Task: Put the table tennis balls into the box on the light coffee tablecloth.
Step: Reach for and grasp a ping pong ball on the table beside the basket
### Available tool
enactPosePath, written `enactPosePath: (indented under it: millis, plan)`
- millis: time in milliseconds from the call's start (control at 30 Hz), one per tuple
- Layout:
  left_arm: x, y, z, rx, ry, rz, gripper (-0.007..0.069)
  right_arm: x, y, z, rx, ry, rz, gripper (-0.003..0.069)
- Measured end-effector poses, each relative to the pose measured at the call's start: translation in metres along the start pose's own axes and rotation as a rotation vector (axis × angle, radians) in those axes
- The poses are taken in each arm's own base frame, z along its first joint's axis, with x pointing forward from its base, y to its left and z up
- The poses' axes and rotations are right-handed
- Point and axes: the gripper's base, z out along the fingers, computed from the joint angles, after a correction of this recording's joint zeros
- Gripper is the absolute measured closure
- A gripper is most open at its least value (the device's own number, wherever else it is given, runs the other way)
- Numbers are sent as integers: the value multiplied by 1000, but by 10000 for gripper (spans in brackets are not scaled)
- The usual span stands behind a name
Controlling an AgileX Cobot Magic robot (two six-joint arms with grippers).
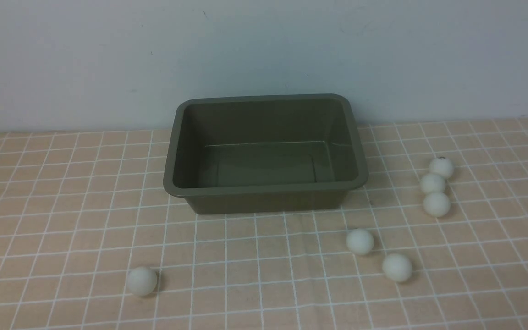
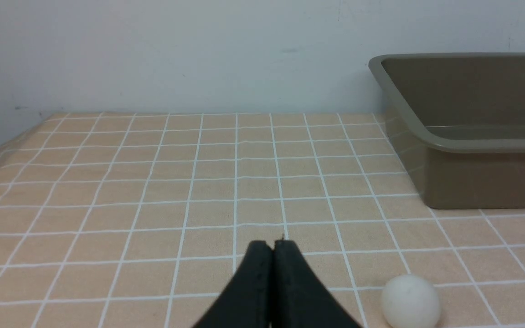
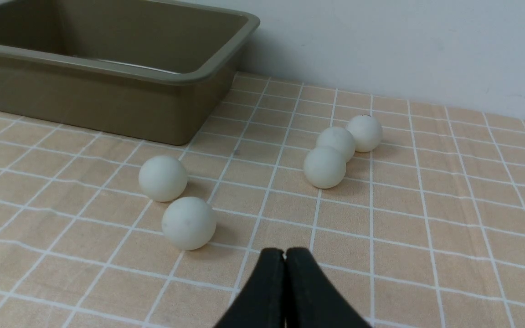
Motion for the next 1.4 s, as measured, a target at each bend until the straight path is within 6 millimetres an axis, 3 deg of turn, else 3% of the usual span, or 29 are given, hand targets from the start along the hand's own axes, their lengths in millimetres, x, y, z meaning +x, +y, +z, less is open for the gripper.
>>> enactPosePath:
  millis: [367,567,767,867,933,1100,1267,1400]
  plan:
    - [-6,-5,0,64,-56,-378,693,0,0,0,0,0,0,677]
    - [-9,-5,-1,79,-78,-488,693,0,0,0,0,0,11,677]
    - [-22,1,-3,62,-220,-633,693,0,0,0,0,0,18,677]
    - [-41,-1,-9,79,-274,-560,693,0,0,0,0,0,18,677]
    - [-63,-7,-18,104,-289,-402,693,0,0,0,0,0,18,677]
    - [-90,-18,-25,152,-150,-162,693,0,0,0,0,0,19,677]
    - [-99,-30,-1,246,249,14,693,0,0,0,0,0,19,677]
    - [-99,-32,20,277,422,50,693,0,0,0,0,0,19,677]
